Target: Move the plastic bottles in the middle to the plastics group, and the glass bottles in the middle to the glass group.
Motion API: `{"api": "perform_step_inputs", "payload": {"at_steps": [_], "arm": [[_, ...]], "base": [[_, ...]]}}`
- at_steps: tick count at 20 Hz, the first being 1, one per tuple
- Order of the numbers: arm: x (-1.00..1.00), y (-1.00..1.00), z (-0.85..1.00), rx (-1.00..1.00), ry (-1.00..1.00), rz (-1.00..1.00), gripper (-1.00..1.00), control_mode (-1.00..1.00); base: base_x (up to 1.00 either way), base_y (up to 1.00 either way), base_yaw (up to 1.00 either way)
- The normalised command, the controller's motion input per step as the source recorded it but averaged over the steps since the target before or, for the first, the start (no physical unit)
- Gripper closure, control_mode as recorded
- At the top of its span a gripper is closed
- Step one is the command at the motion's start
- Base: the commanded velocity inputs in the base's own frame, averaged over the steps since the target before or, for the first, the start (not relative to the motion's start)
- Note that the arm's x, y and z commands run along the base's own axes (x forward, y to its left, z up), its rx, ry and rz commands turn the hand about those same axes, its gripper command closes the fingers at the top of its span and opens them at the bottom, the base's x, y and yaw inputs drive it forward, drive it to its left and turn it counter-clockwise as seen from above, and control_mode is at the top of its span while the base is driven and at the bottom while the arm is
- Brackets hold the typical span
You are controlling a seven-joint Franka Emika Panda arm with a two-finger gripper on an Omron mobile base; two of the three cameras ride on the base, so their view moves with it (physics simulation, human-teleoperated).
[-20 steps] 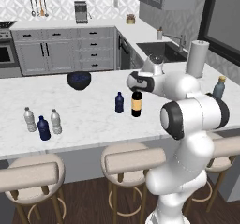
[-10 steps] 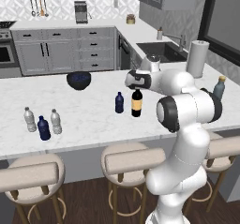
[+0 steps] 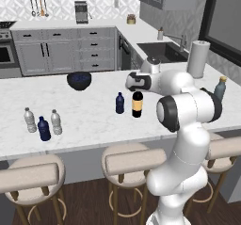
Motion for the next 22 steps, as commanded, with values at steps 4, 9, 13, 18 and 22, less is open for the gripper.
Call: {"api": "perform_step_inputs", "payload": {"at_steps": [4,9,13,18,22], "arm": [[0.17,0.00,0.00,0.00,0.00,0.00,-1.00,-1.00],[0.04,0.00,0.00,0.00,0.00,0.00,-1.00,-1.00],[0.00,0.00,-0.03,0.00,0.00,0.00,-1.00,-1.00],[0.00,0.00,-0.08,0.00,-0.01,0.00,-1.00,-1.00],[0.02,0.00,-0.04,0.00,-0.02,0.00,-1.00,-1.00]], "base": [[0.00,0.00,0.00],[0.00,0.00,0.00],[0.00,0.00,0.00],[0.00,0.00,0.00],[0.00,0.00,0.00]]}}
